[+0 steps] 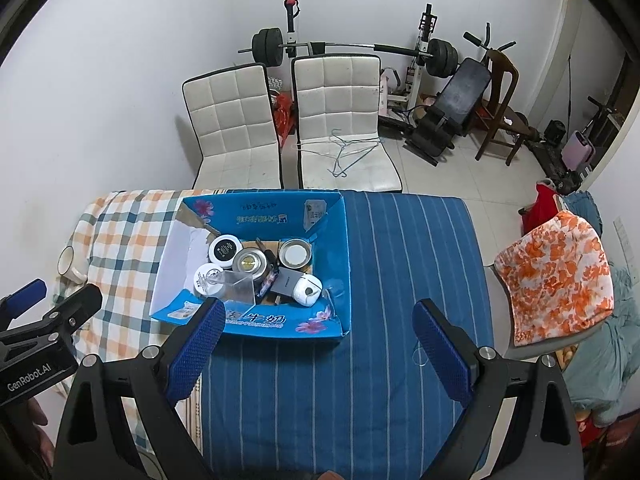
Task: Organize rigid objects
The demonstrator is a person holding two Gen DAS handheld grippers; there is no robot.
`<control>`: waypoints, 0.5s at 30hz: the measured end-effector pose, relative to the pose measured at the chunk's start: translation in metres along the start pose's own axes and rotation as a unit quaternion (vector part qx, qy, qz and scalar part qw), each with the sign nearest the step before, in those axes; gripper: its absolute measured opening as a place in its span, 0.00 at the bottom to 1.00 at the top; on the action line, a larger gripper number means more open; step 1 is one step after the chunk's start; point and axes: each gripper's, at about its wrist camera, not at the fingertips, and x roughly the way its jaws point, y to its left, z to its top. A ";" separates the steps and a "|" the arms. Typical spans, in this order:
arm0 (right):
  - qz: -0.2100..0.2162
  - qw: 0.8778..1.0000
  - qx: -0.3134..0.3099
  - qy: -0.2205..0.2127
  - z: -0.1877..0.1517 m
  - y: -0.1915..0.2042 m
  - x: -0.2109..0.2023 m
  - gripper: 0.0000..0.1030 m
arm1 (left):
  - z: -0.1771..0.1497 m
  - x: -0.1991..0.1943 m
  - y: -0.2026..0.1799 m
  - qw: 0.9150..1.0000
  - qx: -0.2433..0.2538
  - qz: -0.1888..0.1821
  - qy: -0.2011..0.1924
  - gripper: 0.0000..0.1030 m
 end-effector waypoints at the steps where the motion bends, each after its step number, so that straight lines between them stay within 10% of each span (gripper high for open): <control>1: 0.001 1.000 0.001 0.000 0.000 0.000 0.000 0.94 | 0.000 0.000 0.001 1.000 0.001 0.000 -0.001 1.00; 15: 0.000 1.000 0.006 0.000 0.000 -0.004 0.000 0.94 | 0.007 0.003 -0.001 1.000 0.015 0.002 0.000 1.00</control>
